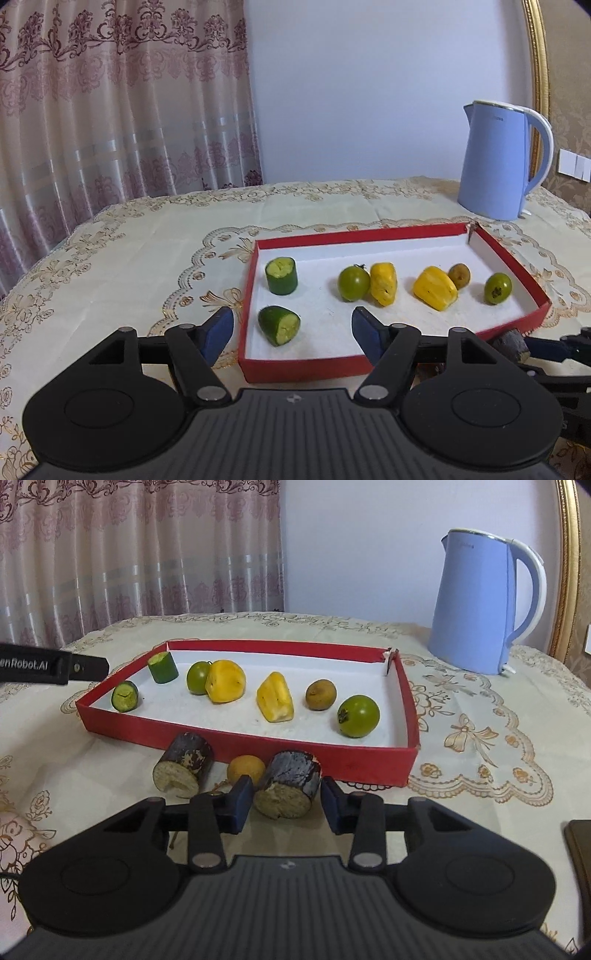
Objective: Organize fruits
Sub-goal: 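Move the right gripper to a dark cut eggplant chunk and close on it, then lift the eggplant chunk with the right gripper over the box rim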
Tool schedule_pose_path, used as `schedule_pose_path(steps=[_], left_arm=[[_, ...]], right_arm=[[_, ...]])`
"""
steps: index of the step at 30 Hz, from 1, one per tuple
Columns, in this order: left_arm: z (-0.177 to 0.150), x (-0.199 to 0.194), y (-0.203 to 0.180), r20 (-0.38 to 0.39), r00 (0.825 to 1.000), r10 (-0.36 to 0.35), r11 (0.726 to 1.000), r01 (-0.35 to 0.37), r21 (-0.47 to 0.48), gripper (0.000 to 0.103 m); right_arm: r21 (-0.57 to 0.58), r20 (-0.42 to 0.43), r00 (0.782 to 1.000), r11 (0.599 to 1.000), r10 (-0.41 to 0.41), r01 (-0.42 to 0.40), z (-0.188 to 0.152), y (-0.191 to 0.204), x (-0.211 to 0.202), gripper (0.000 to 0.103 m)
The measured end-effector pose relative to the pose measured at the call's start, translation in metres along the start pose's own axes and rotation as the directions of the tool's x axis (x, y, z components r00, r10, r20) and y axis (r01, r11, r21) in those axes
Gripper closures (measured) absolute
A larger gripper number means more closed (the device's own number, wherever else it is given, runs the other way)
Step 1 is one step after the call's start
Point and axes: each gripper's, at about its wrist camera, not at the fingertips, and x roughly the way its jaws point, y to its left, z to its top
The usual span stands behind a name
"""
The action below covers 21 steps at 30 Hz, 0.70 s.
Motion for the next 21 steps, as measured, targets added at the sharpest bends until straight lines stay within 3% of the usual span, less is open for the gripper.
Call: schedule_pose_path(steps=[6,21], left_arm=[[-0.005,0.000,-0.003,-0.009,1.000,0.006,1.000,-0.006,0.017,0.033],[-0.007,0.009,0.000,-0.027,0.999,0.031,0.999,-0.031,0.009,0.033]], right_arm=[[-0.015,0.008,1.000,1.000,-0.015,0.015,-0.003,0.002,-0.004,0.067],[0.054,0.123,0.992,0.998,-0.038,0.032,-0.015,-0.008,-0.044,0.069]])
